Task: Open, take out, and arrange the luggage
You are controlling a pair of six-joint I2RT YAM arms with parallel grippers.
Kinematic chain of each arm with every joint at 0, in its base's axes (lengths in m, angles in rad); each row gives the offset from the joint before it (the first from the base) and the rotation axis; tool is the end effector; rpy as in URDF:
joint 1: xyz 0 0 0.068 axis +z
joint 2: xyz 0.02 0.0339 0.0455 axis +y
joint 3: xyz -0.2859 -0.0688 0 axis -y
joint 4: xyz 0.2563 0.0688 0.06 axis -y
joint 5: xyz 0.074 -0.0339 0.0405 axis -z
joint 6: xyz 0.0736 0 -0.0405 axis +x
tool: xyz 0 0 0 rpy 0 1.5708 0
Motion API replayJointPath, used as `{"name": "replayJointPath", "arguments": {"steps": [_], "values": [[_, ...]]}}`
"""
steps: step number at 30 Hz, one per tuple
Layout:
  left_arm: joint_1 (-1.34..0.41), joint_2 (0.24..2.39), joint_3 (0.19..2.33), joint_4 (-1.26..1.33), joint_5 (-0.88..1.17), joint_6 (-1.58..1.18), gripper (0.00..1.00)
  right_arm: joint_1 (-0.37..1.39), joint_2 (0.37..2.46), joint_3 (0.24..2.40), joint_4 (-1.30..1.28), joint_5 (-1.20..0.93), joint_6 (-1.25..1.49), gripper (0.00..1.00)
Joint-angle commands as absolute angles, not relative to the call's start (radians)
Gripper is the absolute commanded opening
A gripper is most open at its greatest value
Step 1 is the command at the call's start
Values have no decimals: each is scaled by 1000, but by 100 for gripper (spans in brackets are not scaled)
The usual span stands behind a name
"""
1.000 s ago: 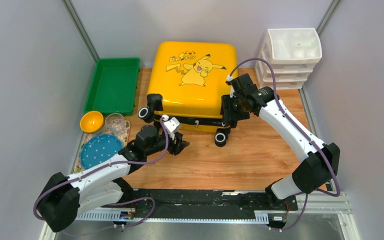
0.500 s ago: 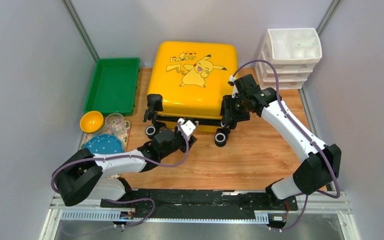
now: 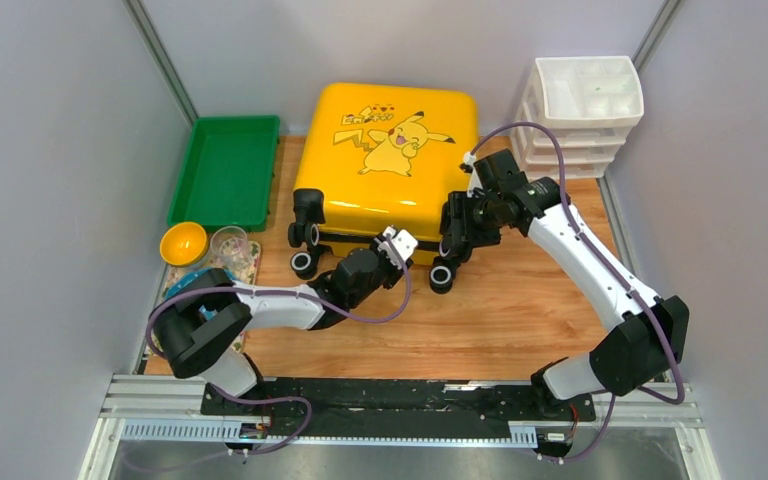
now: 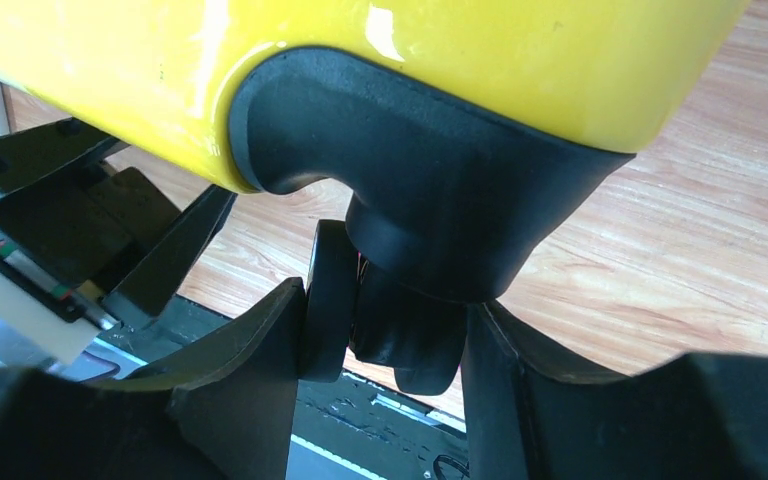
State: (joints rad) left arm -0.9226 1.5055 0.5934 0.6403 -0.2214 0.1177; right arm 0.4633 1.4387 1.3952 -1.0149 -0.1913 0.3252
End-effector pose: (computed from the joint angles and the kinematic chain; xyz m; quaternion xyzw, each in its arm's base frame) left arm 0.2219 -0.2662 0.1937 0.3354 0.7200 -0.1545 0.5875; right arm 0.2735 0.1523 0.3182 -0.0906 0.9590 0.1822 0.1974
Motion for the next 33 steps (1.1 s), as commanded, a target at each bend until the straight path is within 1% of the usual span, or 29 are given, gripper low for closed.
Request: {"name": "replayJointPath", "arguments": {"steps": [1, 2, 3, 5, 6, 8, 9, 10, 11, 15, 19, 26, 33], "values": [[-927, 1595, 730, 701, -409, 149, 50, 466, 1378, 1373, -1032, -294, 264, 0], [-930, 1609, 747, 692, -435, 150, 48, 463, 1378, 1361, -1029, -307, 274, 0], [-928, 1629, 762, 671, -486, 150, 41, 460, 1378, 1356, -1023, -313, 279, 0], [-928, 1632, 785, 652, -524, 147, 30, 459, 1374, 1353, -1022, -314, 282, 0], [-928, 1614, 779, 640, -522, 152, 22, 459, 1374, 1354, -1022, -311, 281, 0], [-927, 1577, 740, 641, -515, 150, 13, 439, 1373, 1359, -1023, -296, 279, 0], [-928, 1530, 723, 631, -493, 147, 3, 430, 1376, 1361, -1026, -290, 275, 0], [-925, 1507, 688, 618, -479, 140, 0, 419, 1379, 1362, -1026, -282, 273, 0], [-917, 1482, 669, 605, -465, 112, 0, 398, 1381, 1364, -1028, -273, 273, 0], [-859, 1352, 595, 491, -286, 6, 0, 357, 1387, 1364, -1026, -262, 273, 0], [-810, 1299, 532, 474, -215, -35, 0, 338, 1397, 1374, -1022, -261, 273, 0], [-749, 1198, 460, 407, -199, -100, 0, 319, 1405, 1378, -1020, -250, 272, 0], [-674, 1071, 374, 365, -232, -121, 0, 299, 1411, 1367, -1025, -221, 261, 0]]}}
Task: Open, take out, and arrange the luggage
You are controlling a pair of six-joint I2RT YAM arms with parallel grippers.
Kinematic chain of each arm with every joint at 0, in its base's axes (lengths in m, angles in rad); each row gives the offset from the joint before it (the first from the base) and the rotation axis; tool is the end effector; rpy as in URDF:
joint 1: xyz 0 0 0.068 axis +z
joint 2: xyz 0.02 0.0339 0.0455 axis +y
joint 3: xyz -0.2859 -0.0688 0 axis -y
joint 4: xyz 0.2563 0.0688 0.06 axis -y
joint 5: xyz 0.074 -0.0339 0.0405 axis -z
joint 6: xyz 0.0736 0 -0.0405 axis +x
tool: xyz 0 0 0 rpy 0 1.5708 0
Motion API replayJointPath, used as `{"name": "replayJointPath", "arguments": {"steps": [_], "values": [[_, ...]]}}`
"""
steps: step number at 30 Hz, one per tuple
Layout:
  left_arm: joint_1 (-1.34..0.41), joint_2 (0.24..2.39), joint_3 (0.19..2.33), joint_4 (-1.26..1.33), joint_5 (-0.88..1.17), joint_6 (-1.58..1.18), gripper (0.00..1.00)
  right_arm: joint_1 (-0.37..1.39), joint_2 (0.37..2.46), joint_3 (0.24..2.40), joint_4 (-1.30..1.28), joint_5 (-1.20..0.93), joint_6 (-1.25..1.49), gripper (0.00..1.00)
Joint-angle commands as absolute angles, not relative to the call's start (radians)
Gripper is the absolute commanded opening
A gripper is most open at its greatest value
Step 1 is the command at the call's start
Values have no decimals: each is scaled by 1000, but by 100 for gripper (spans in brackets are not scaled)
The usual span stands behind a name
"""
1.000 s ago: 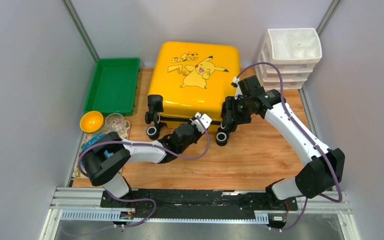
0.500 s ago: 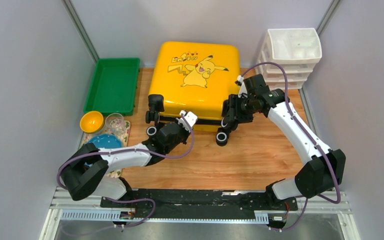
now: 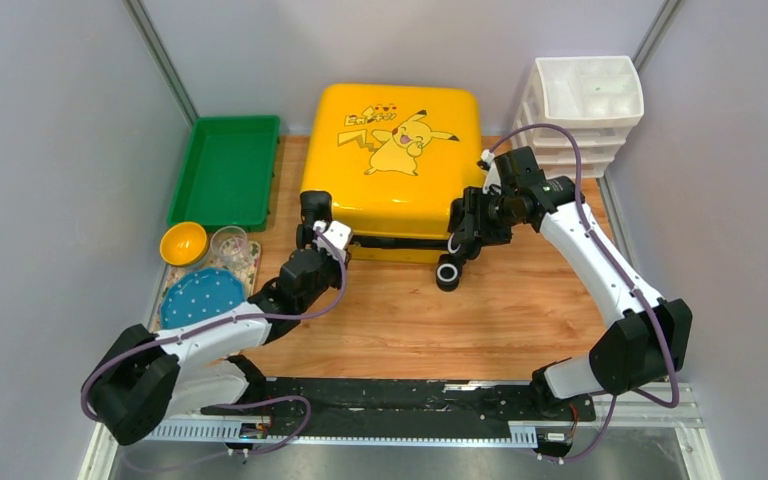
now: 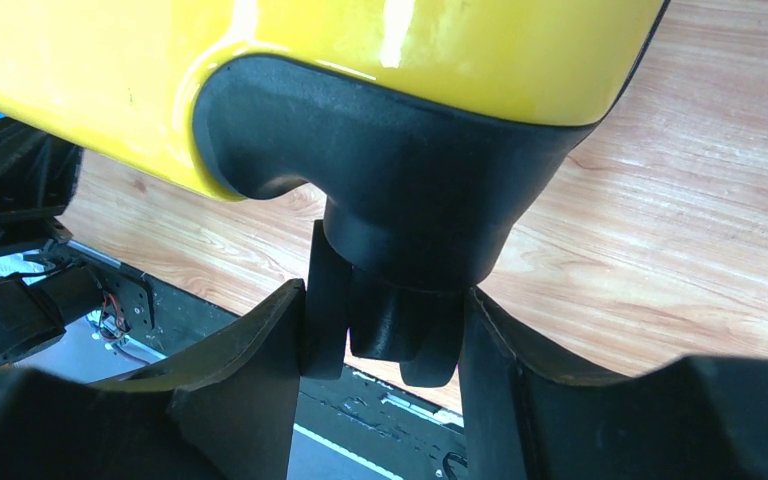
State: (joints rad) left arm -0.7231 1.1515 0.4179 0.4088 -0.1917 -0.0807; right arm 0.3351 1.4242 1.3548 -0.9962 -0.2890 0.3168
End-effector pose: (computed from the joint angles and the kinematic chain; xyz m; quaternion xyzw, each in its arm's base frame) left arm 0.2138 -0.1700 0.2009 0.2022 0.7847 -0.1557 0.5649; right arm 0.2840 0.1211 0.3119 -0.0448 0.9578 0.2113 0.1896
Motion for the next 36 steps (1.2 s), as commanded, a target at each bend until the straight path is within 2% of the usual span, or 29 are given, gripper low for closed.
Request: {"name": "replayJointPath", "arguments": {"steps": [1, 11, 19, 26, 29, 30, 31, 33, 34, 35, 36], "values": [[-658, 1059, 368, 359, -239, -123, 0, 296, 1411, 1365, -1025, -221, 259, 0], [-374, 973, 334, 334, -218, -143, 0, 290, 1402, 1348, -1028, -192, 239, 0], [-148, 966, 328, 382, -72, -34, 0, 267, 1391, 1333, -1042, -118, 206, 0], [33, 1119, 399, 566, 175, 103, 0, 265, 1371, 1299, -1051, -84, 146, 0], [73, 1170, 449, 548, 352, 132, 0, 265, 1365, 1302, -1057, -96, 143, 0], [90, 1166, 460, 522, 529, 132, 0, 265, 1362, 1302, -1054, -103, 146, 0], [91, 1152, 450, 502, 595, 138, 0, 265, 1362, 1305, -1055, -112, 155, 0], [91, 1086, 372, 500, 790, 150, 23, 265, 1362, 1310, -1051, -136, 163, 0], [89, 1063, 341, 529, 825, 111, 32, 264, 1364, 1312, -1049, -143, 166, 0], [86, 1034, 319, 560, 842, 91, 47, 265, 1364, 1316, -1049, -152, 166, 0], [86, 1029, 311, 545, 882, 77, 52, 264, 1367, 1318, -1049, -153, 166, 0]]}}
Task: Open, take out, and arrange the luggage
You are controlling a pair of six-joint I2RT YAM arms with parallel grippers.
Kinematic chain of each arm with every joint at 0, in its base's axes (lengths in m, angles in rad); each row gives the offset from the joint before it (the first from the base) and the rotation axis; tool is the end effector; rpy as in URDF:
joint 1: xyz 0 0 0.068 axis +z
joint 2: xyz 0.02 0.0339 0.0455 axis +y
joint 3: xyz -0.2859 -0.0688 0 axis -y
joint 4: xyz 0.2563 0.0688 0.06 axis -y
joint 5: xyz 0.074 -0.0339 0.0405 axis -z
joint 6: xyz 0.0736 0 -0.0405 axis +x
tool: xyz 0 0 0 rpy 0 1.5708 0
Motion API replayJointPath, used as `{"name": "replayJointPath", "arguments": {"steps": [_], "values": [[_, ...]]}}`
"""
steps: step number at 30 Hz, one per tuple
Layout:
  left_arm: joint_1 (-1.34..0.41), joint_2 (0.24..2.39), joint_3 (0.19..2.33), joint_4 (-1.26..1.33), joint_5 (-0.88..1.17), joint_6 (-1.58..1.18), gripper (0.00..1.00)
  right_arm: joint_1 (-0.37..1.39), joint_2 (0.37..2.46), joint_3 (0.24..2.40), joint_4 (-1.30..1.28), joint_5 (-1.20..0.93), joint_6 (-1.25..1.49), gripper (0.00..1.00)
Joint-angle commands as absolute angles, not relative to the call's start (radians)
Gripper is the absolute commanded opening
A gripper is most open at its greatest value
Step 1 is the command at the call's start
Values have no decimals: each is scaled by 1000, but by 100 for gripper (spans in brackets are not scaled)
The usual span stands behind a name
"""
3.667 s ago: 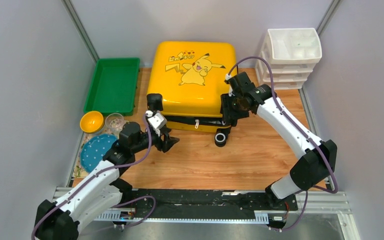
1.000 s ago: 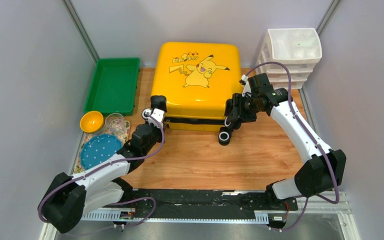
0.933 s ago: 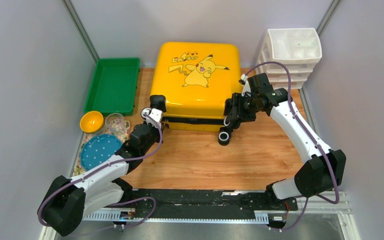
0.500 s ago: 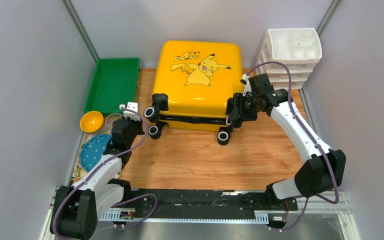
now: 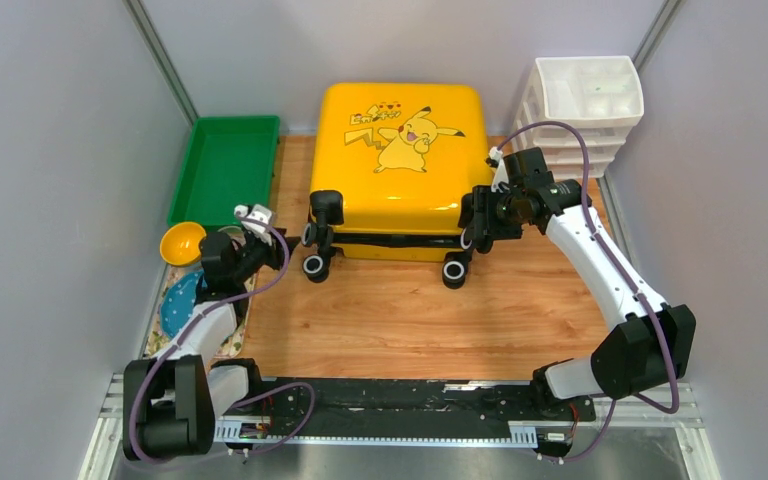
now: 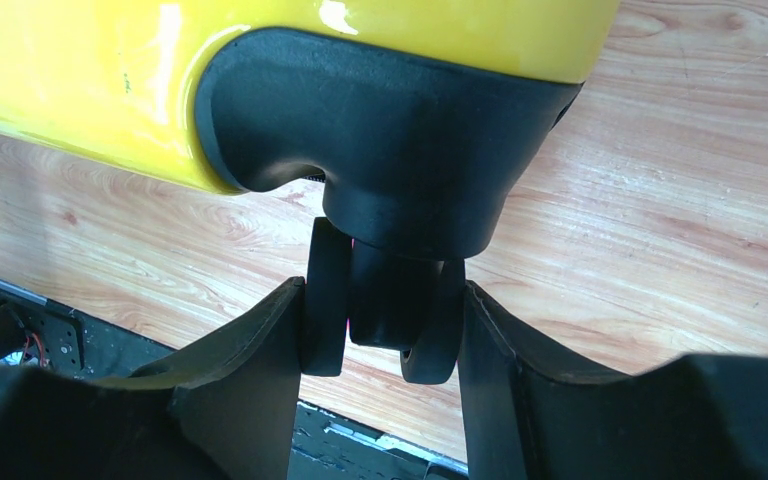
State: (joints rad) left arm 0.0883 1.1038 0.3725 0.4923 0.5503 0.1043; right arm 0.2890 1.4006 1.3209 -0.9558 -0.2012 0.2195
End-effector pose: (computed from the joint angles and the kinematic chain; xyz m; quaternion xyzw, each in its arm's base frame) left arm 0.2574 -0.0159 0.2099 0.1739 0.7554 -0.1555 0.6123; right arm 0.2895 0.1014 0.3090 -0.0599 0.9580 0.1599 0.2303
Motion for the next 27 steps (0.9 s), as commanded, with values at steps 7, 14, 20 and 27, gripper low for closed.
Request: {"name": "replayJointPath", "arguments": {"steps": [7, 14, 20, 27], "values": [[84, 1144, 416, 399, 1026, 6, 60, 265, 1365, 1318, -1052, -158, 164, 0], [86, 1287, 465, 475, 1095, -153, 69, 265, 1364, 1316, -1055, -160, 156, 0], [87, 1379, 518, 476, 1068, -213, 68, 265, 1368, 1316, -1054, -164, 158, 0], [80, 1446, 546, 583, 1066, -336, 57, 265, 1371, 1316, -1054, -164, 160, 0]]}}
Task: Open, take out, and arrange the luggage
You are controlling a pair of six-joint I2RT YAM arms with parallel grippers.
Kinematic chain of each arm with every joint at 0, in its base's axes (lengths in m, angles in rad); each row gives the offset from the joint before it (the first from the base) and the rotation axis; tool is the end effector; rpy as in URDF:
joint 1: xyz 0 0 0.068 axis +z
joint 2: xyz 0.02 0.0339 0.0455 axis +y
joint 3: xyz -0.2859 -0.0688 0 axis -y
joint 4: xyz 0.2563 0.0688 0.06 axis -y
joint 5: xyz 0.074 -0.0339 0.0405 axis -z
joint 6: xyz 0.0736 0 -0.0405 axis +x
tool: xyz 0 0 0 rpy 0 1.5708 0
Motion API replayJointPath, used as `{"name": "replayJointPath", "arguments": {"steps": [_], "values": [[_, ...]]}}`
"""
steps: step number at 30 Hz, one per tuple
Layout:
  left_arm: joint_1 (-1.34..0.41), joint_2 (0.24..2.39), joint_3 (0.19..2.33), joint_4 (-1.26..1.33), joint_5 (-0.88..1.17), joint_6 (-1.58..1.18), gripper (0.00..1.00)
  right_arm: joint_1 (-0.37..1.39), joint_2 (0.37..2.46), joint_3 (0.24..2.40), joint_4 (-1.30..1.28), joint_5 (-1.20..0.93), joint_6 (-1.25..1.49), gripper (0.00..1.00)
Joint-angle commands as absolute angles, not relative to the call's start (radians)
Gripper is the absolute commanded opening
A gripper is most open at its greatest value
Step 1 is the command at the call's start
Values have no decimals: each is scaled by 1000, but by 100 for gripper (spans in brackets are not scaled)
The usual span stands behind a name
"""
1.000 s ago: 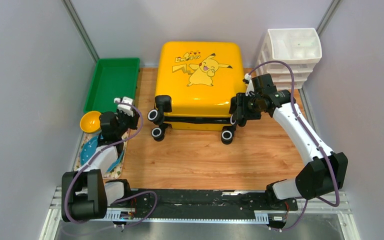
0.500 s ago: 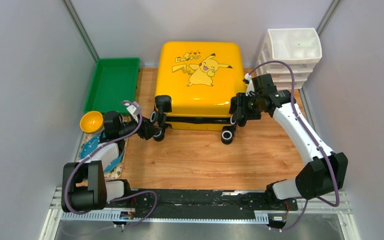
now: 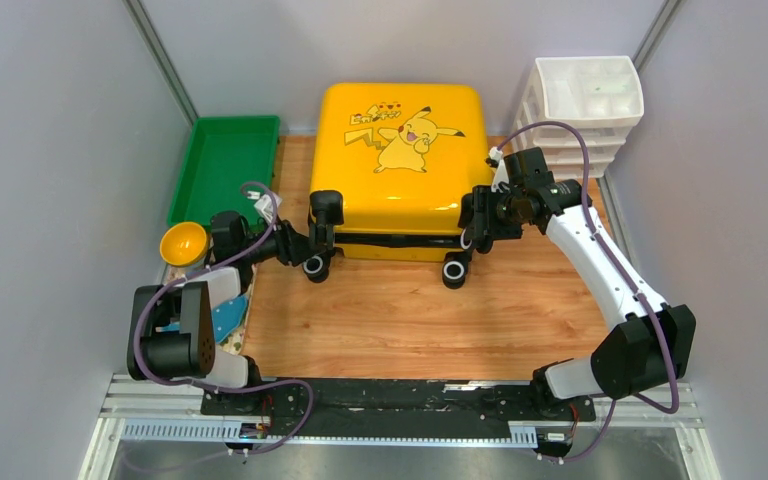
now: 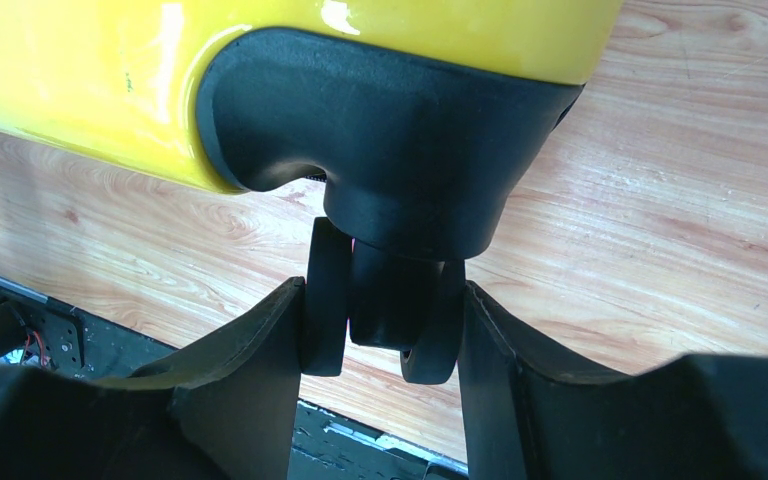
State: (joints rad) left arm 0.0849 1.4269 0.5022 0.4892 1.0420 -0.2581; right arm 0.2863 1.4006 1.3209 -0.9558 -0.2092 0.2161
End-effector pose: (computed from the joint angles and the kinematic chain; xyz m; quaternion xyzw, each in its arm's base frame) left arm 0.2864 -0.0394 0.1810 0.1389 0.7662 -0.4584 0.4283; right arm 0.2895 0.1012 0.3091 -0.0613 0.9576 0.1629 0.2297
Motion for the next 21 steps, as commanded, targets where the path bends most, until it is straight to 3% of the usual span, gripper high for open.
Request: {"name": "replayJointPath", "arguments": {"steps": [1, 6, 8, 9, 10, 11, 12, 21], "values": [[77, 1451, 548, 572, 1062, -336, 55, 265, 1371, 1316, -1054, -166, 160, 0], [63, 1463, 554, 580, 1063, -353, 50, 264, 1374, 1316, -1052, -169, 163, 0], [51, 1463, 552, 578, 1060, -356, 42, 264, 1373, 1315, -1052, -167, 161, 0], [48, 1465, 555, 569, 1060, -344, 37, 265, 1374, 1313, -1052, -164, 158, 0], [46, 1459, 557, 554, 1061, -338, 16, 267, 1373, 1313, -1052, -163, 158, 0], [46, 1457, 557, 552, 1069, -336, 4, 265, 1371, 1313, -1055, -158, 155, 0], [49, 1451, 557, 551, 1063, -327, 0, 265, 1370, 1313, -1057, -155, 149, 0], [78, 1281, 571, 166, 815, 129, 0, 233, 1341, 1309, -1112, 21, 29, 0]]}}
